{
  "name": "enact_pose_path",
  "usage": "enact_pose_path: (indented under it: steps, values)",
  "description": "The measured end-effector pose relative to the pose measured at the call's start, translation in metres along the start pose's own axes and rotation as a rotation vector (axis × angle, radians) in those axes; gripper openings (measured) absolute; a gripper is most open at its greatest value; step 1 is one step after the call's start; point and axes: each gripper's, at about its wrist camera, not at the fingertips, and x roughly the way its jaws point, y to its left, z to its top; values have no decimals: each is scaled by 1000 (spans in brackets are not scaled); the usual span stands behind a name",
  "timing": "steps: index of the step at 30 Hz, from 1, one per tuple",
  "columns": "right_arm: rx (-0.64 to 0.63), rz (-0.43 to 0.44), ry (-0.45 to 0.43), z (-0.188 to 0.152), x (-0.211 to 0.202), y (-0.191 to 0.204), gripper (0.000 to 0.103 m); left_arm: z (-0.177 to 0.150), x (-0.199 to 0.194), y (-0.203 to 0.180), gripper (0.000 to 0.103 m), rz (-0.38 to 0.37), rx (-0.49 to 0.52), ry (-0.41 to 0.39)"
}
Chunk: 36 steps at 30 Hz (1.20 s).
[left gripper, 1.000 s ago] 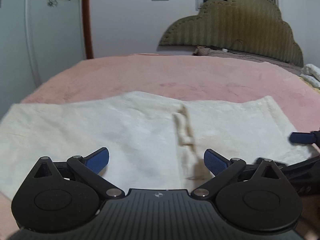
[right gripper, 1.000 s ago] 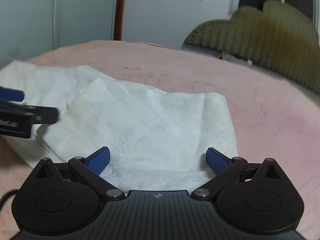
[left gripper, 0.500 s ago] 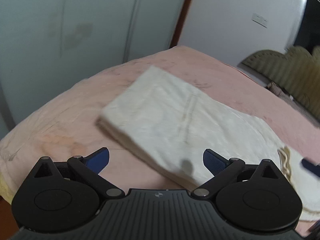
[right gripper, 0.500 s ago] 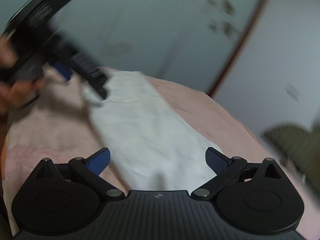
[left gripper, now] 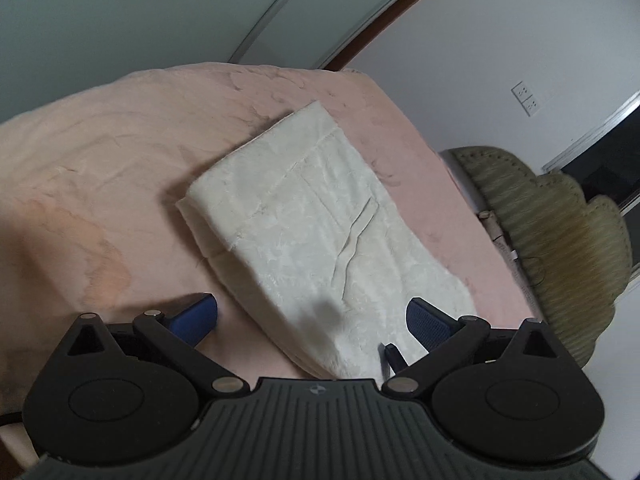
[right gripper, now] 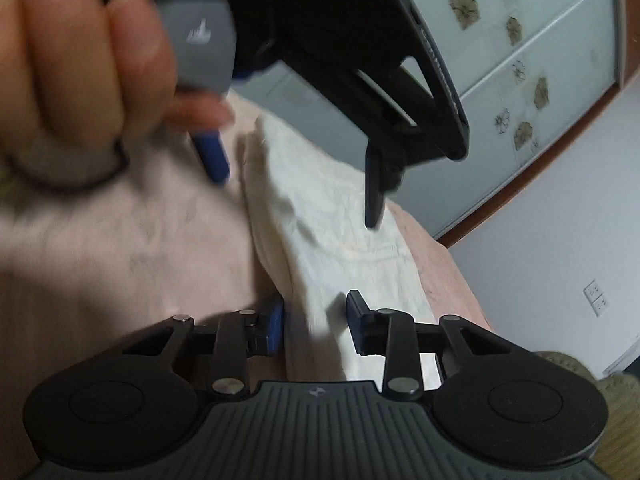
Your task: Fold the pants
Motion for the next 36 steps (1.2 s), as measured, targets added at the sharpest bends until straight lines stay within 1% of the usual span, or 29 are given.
enact_pose_path:
  steps: [2, 4, 6, 7, 8, 9, 10, 11, 12, 13, 14, 15, 16, 18, 19, 20, 21, 22, 23, 24, 25, 26, 28, 32, 34, 36]
  values:
    - [150, 19, -11, 0, -1, -21, 32, 2, 4, 1, 101, -25, -28, -10]
    - [334, 52, -29, -1, -3, -49, 32, 6, 11, 0, 101, -56, -68, -18]
    - [466, 96, -50, -6, -6, -71, 32, 10, 20, 0, 101, -96, -112, -37]
    - [512, 131, -56, -9, -8, -79, 32, 13, 27, 0, 101, -108, -128, -43]
    - [539, 190, -44, -13, -9, -86, 32, 15, 33, -1, 101, -103, -137, -48]
    - [557, 276, -22, -17, -11, -91, 32, 18, 38, -2, 101, -92, -140, -52]
    - [580, 347, -23, -23, -16, -96, 32, 19, 42, -4, 101, -81, -140, -60]
    - [610, 392, -45, -28, -22, -103, 32, 20, 44, -6, 100, -78, -136, -70]
    - [643, 416, -64, -33, -27, -110, 32, 21, 46, -9, 101, -72, -122, -77]
    - [680, 413, -72, -38, -30, -121, 32, 23, 49, -12, 100, -59, -101, -80]
    - [710, 380, -70, -40, -31, -129, 32, 22, 50, -14, 96, -43, -80, -86]
    - [730, 329, -56, -41, -29, -136, 32, 23, 52, -18, 95, -20, -56, -93]
    - [733, 271, -25, -41, -22, -141, 32, 22, 54, -22, 91, 4, -29, -101]
    - [708, 187, 83, -46, -1, -146, 32, 20, 55, -29, 85, 55, 31, -116]
    - [703, 178, 133, -50, 10, -146, 32, 18, 56, -34, 78, 89, 68, -124]
    - [695, 200, 201, -54, 24, -143, 32, 17, 56, -38, 69, 126, 106, -132]
    - [683, 226, 241, -56, 32, -137, 32, 15, 58, -41, 62, 168, 148, -141]
    - [679, 213, 212, -58, 30, -135, 32, 13, 59, -46, 46, 217, 190, -156]
    - [676, 214, 209, -58, 28, -135, 32, 11, 59, -49, 33, 249, 227, -175]
    - [687, 223, 207, -58, 27, -138, 32, 9, 58, -51, 30, 254, 249, -187]
    - [709, 235, 195, -59, 25, -144, 32, 8, 54, -52, 21, 258, 261, -201]
    - [739, 241, 176, -61, 22, -149, 32, 6, 50, -55, 18, 260, 274, -214]
    - [777, 231, 162, -62, 23, -158, 32, 4, 42, -65, 15, 255, 314, -240]
    - [789, 187, 161, -62, 31, -173, 32, -10, 26, -101, 14, 253, 457, -328]
    - [805, 167, 139, -70, 25, -181, 32, -21, 16, -120, 14, 234, 527, -380]
    - [840, 148, 118, -72, 22, -195, 32, -34, 9, -139, 13, 195, 590, -413]
